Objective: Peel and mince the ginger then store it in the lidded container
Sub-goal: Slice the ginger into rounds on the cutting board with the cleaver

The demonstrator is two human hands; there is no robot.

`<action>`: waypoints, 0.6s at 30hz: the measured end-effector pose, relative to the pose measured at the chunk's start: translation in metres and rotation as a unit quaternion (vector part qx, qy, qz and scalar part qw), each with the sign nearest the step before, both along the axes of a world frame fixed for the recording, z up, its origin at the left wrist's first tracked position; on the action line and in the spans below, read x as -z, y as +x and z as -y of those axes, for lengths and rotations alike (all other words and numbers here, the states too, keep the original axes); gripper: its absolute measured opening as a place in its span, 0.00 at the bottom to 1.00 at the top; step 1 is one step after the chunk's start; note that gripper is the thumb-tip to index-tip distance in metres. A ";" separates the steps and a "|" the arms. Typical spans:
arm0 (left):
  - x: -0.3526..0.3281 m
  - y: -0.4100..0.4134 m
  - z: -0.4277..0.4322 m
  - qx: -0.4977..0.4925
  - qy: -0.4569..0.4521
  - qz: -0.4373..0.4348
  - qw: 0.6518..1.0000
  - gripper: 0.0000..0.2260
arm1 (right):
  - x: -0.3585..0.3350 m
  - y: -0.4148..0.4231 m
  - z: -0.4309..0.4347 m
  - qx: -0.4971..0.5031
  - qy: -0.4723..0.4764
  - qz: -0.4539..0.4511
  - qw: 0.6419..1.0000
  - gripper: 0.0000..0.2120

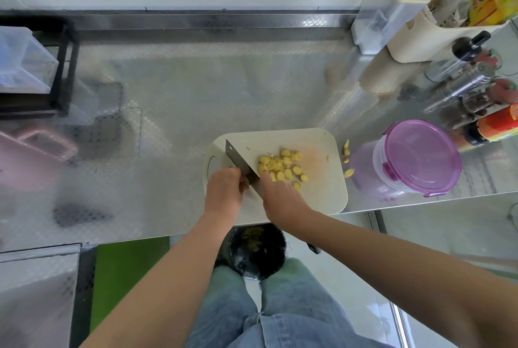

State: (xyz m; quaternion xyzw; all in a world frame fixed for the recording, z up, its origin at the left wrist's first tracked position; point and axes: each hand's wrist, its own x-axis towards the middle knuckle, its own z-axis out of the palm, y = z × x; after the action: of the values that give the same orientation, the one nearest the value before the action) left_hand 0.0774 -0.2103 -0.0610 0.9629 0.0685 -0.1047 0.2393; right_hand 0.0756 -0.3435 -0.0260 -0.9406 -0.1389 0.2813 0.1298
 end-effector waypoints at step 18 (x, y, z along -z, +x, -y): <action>0.004 -0.019 -0.004 -0.016 -0.064 0.058 0.996 0.03 | 0.005 0.014 -0.014 0.101 0.050 -0.004 0.994 0.05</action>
State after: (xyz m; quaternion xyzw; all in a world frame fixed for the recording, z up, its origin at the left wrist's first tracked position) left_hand 0.0584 -0.2067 -0.0649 0.9487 0.0634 -0.0489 0.3060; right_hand 0.0895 -0.3298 -0.0312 -0.9409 -0.0561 0.2636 0.2049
